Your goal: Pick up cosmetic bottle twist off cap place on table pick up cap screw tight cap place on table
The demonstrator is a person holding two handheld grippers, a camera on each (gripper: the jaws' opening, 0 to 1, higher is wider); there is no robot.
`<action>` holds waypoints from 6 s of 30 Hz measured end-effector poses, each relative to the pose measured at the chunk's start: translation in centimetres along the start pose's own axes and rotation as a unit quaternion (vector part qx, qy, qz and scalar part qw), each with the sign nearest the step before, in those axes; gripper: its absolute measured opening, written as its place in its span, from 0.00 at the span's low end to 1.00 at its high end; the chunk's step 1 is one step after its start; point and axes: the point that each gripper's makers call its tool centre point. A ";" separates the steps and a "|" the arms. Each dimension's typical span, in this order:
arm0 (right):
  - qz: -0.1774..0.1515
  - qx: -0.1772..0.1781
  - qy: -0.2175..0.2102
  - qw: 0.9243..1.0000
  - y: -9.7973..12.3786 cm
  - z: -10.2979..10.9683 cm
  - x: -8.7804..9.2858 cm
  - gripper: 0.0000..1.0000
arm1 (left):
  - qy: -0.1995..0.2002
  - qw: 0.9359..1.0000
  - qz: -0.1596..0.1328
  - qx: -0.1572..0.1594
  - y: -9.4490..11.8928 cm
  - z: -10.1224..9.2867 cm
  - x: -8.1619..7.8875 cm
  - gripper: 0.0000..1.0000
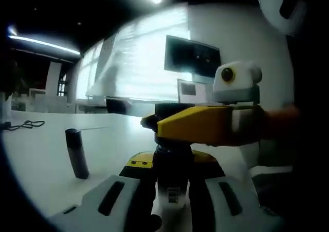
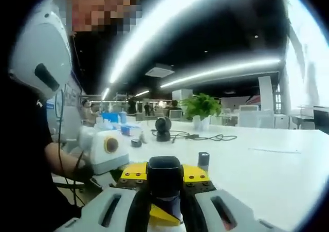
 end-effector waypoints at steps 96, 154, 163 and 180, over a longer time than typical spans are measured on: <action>0.018 -0.362 -0.005 0.932 0.0 1.6 -0.1 0.29 | 0.015 0.998 0.007 0.056 -0.2 -0.5 0.3 0.14; 0.001 0.049 -0.005 0.999 -0.3 -0.7 0.3 0.17 | -0.010 1.000 0.003 0.027 -0.3 -0.1 0.1 0.13; 0.008 0.116 -0.009 0.993 0.0 -1.3 0.5 0.17 | -0.010 1.000 0.003 0.021 -0.2 0.2 0.2 0.13; 0.005 0.248 -0.008 0.969 0.6 -1.8 0.4 0.17 | -0.014 1.000 0.002 0.014 -0.2 0.2 0.1 0.13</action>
Point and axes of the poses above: the point that each gripper's makers call its tool centre point, and the gripper's own axes: y roughly backward along the fingers, z roughly to its left, x roughly out of its underside, and after that the axes turned 14 degrees about -x, right-handed
